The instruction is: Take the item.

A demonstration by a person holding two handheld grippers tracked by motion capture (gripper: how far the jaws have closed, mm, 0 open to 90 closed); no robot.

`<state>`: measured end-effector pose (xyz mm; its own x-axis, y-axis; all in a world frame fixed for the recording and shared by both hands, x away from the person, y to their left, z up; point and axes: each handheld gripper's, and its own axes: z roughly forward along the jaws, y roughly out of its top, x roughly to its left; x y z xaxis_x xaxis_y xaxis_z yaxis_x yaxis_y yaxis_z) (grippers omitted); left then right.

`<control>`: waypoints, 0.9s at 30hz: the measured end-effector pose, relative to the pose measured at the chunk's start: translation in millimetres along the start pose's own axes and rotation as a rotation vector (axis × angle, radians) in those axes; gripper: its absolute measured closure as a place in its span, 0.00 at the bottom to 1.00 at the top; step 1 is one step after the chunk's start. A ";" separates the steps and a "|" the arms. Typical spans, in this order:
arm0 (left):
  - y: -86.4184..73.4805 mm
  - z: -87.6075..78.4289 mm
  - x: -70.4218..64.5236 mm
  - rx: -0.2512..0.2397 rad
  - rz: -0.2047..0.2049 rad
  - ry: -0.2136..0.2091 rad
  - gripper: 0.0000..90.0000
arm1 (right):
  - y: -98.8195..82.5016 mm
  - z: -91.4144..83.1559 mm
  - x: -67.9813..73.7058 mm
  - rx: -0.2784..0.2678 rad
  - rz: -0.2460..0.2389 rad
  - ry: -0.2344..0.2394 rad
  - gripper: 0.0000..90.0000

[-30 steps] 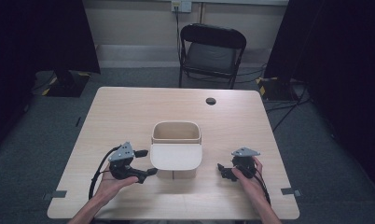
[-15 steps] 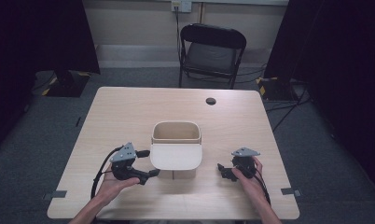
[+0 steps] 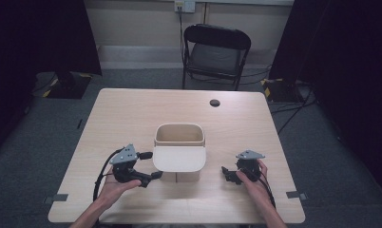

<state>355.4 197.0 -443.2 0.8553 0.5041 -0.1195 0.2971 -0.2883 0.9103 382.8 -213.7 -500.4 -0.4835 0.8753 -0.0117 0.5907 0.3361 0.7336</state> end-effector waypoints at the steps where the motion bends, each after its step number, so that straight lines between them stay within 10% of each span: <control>1: 0.7 -0.7 -0.1 0.002 0.002 0.001 0.18 | 0.0 0.0 0.0 0.000 0.000 0.000 0.15; 27: 5.9 -2.9 -3.2 -0.040 0.004 -0.007 0.20 | 0.0 0.0 0.0 0.000 0.000 0.000 0.15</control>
<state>353.2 196.0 -436.3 0.8594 0.4973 -0.1189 0.2772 -0.2577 0.9256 382.8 -213.7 -500.5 -0.4835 0.8753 -0.0118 0.5905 0.3361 0.7337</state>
